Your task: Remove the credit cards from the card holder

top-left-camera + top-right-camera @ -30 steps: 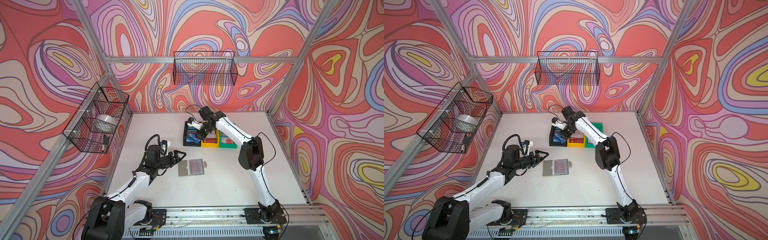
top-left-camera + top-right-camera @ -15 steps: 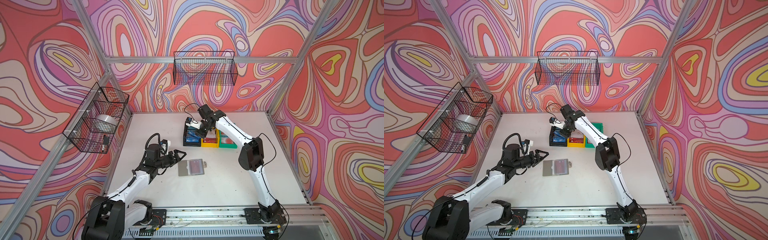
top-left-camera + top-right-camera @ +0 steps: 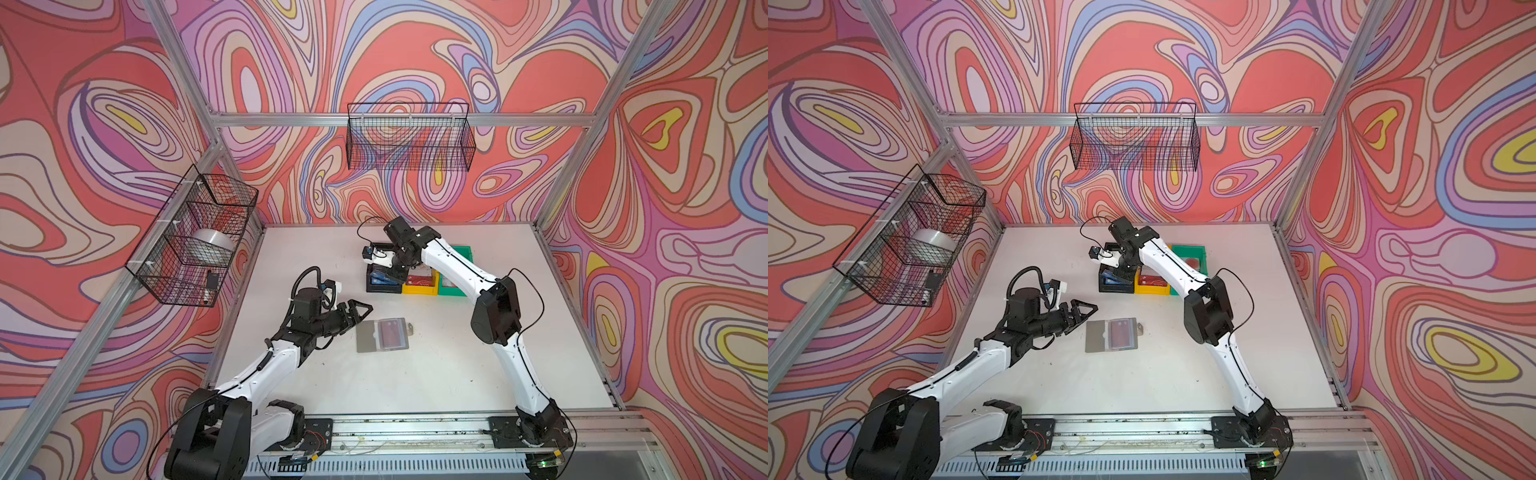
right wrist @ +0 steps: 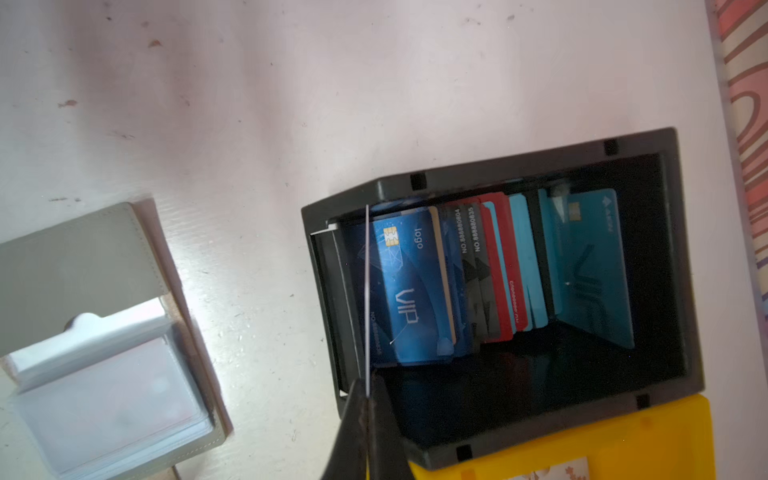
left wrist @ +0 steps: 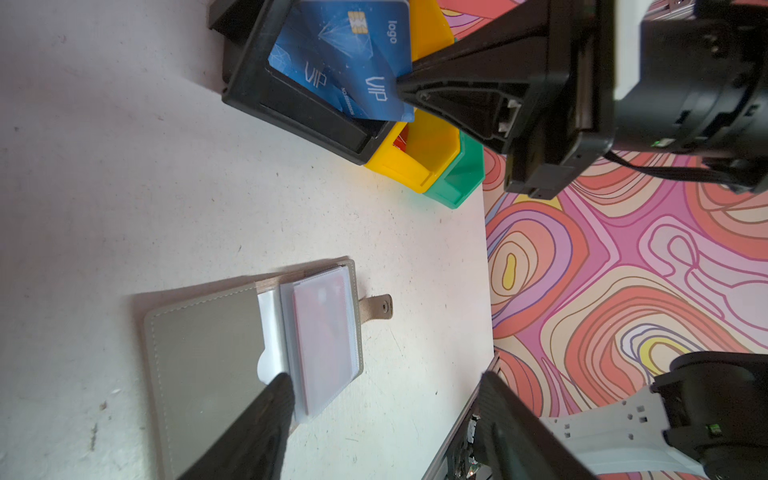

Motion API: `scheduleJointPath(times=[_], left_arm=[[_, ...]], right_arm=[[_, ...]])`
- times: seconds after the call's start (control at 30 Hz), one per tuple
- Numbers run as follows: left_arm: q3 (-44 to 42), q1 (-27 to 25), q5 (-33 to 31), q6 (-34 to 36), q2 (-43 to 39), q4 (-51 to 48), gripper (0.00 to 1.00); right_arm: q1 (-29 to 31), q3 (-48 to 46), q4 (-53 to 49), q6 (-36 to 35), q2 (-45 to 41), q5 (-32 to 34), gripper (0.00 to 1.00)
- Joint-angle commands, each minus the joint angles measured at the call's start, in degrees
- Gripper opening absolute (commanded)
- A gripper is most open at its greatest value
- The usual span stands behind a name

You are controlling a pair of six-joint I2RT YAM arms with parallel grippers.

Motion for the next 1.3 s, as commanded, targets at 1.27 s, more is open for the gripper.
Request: scheduleJointPath(times=[1.27], left_arm=[[-0.4, 0.8, -0.1, 1.5, 0.3, -0.4, 0.73]], right_arm=[[1.2, -11.1, 17.3, 6.0, -5.8, 13.7, 0.39]])
